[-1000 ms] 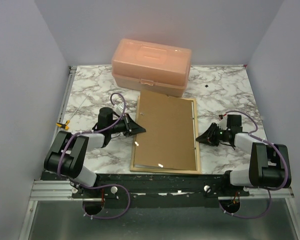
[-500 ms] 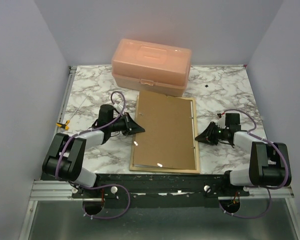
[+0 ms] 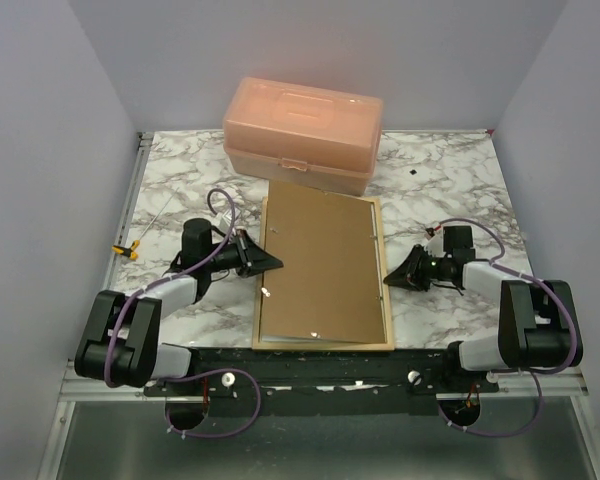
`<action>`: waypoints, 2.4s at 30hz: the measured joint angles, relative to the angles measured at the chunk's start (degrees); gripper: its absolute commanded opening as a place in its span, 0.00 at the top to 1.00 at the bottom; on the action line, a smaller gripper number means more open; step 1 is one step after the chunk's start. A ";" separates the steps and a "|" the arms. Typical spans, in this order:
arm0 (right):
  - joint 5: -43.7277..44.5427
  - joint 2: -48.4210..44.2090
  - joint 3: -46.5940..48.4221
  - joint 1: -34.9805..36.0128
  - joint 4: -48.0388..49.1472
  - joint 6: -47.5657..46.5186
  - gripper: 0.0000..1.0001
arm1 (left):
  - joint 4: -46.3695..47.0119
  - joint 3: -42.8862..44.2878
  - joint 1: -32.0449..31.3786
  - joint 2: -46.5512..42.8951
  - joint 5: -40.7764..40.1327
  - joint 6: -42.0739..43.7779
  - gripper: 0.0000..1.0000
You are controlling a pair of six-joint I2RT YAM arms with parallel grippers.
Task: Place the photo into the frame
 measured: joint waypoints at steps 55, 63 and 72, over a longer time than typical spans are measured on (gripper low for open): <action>-20.02 -23.17 3.30 3.39 24.20 26.88 0.18 | 13.60 -0.98 8.48 -33.31 9.14 -20.87 1.00; -22.56 -22.73 3.63 9.92 39.78 38.21 0.82 | 17.68 -2.23 8.52 -33.16 9.51 -23.41 0.99; -20.04 -22.60 20.98 12.17 13.14 24.15 1.00 | -4.76 -0.37 8.72 -36.44 5.44 -8.31 0.28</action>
